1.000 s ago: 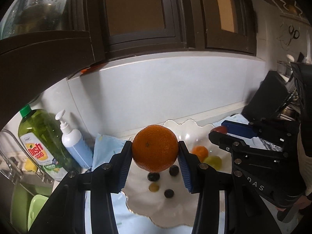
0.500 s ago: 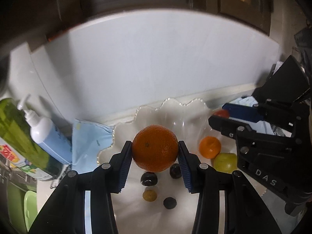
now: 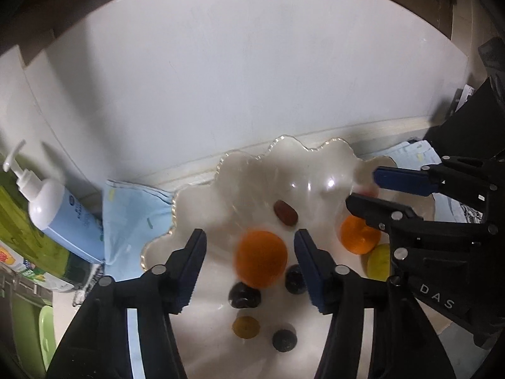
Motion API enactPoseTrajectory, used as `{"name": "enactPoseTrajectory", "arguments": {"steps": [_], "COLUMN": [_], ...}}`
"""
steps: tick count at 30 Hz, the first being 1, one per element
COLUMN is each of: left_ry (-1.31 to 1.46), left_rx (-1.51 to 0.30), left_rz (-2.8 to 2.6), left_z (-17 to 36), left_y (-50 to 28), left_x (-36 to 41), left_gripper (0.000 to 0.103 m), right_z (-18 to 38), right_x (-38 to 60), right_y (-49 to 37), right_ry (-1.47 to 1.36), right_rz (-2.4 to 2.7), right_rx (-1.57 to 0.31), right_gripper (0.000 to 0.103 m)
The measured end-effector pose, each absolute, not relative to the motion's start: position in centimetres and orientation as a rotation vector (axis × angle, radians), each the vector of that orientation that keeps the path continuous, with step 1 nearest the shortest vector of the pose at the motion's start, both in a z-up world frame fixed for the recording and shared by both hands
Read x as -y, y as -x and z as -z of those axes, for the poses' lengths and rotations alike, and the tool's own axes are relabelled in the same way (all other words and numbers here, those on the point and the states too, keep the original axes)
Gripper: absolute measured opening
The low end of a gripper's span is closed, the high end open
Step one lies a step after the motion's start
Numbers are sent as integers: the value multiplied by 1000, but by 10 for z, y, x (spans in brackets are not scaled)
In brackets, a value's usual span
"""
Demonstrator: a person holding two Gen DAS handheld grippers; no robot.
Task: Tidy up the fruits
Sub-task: 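Carry the mandarin and red date into the white bowl and release, then lift both open tools up and away from the bowl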
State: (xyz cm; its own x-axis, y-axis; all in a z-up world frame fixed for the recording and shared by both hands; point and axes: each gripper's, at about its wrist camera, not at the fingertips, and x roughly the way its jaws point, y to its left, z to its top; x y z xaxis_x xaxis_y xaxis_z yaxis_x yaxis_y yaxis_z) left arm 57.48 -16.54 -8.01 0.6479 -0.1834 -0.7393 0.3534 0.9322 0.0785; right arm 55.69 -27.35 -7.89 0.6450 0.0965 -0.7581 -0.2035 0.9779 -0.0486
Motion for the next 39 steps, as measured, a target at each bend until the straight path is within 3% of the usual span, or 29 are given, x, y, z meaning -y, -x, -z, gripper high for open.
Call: {"name": "enactPoseTrajectory", "arguments": {"steps": [6,11,15,25,39], "left_ry": [-243,-257,-223,-156,-150], "left_rx": [-779,-737,-718,-605,-429], "left_rz": [234,180,164,103,104], "left_z": [75,69,63,30,-22], "left_y": [-569,-553,-531,-444,-309], "left_x": [162,155,145,117,88], "left_gripper": [68,76,82,101,103], "right_z": [79,74,66,26,-21], "right_x": [279,283,287,279,251], "right_y": [-552,-537,-517,-424,-291], "right_ry": [126,114,90,64,54], "right_rz": [-144,-104,-83,-33,-21], "right_rx": [-852,-823,-794,-646,-489], "right_gripper": [51,68,70,90,94]}}
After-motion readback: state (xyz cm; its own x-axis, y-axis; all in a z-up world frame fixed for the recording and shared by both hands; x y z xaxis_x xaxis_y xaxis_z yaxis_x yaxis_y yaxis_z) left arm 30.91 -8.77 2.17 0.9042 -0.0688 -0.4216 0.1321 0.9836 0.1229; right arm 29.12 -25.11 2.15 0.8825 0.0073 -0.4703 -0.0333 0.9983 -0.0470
